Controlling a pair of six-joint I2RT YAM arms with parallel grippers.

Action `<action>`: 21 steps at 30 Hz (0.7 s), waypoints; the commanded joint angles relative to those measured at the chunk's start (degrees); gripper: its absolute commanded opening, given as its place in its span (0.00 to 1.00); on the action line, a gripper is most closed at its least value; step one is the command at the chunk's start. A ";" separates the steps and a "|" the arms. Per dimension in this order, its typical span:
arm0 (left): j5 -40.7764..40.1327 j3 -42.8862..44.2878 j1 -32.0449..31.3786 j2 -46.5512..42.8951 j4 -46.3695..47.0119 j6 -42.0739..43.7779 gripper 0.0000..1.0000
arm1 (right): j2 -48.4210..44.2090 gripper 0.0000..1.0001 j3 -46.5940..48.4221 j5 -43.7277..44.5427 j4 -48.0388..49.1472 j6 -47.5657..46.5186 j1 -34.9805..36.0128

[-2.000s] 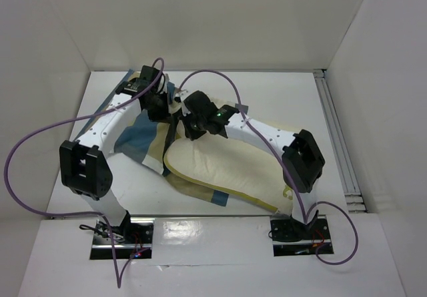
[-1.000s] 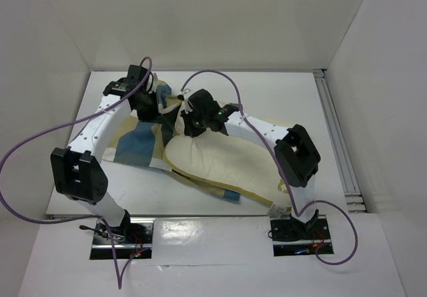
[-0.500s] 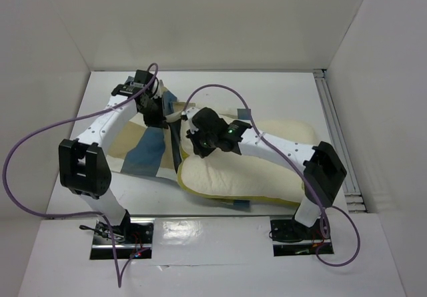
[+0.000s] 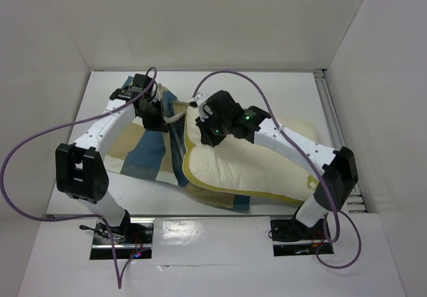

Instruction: Put the pillow into the pillowcase

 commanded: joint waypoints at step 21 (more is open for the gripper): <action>6.04 -0.61 -2.89 -8.17 1.06 0.99 0.00 | 16.51 0.00 15.08 -7.37 -6.39 -9.99 8.26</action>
